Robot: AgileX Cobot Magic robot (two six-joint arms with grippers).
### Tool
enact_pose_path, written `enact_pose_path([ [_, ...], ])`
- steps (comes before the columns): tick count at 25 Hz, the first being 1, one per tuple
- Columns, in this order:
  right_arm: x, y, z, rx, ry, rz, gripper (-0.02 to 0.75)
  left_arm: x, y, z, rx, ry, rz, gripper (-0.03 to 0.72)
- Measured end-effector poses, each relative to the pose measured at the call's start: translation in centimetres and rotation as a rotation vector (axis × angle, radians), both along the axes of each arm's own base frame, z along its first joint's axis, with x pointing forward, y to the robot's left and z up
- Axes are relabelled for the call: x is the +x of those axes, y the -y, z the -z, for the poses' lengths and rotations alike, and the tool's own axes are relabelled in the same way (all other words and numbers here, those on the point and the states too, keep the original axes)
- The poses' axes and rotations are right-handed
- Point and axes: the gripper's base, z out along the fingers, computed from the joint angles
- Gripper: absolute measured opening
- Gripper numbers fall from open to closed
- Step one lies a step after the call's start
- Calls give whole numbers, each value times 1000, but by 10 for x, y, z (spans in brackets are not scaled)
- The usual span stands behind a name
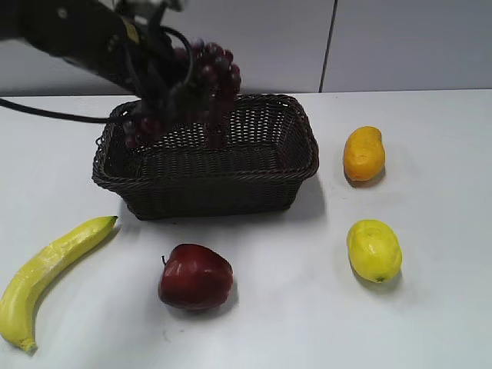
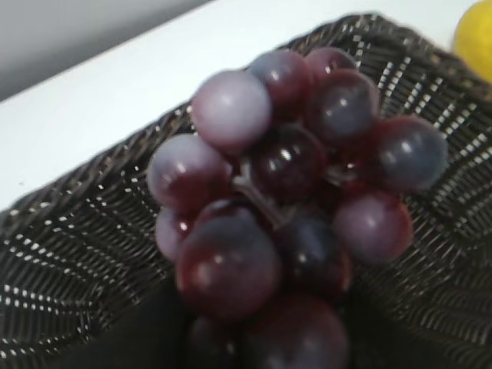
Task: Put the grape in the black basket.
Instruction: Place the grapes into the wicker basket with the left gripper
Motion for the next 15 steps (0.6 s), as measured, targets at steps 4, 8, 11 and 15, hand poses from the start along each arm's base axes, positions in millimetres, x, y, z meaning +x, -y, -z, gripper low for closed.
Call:
enact_pose_path([
  [4, 0, 0, 0, 0, 0, 0, 593, 7, 4, 37, 47, -78, -1, 332],
  [8, 0, 0, 0, 0, 0, 0, 593, 8, 5, 44, 60, -98, -1, 522],
  [11, 0, 0, 0, 0, 0, 0, 593, 7, 5, 38, 51, -83, -1, 614],
  [15, 0, 0, 0, 0, 0, 0, 593, 1, 1, 13, 28, -46, -1, 625],
])
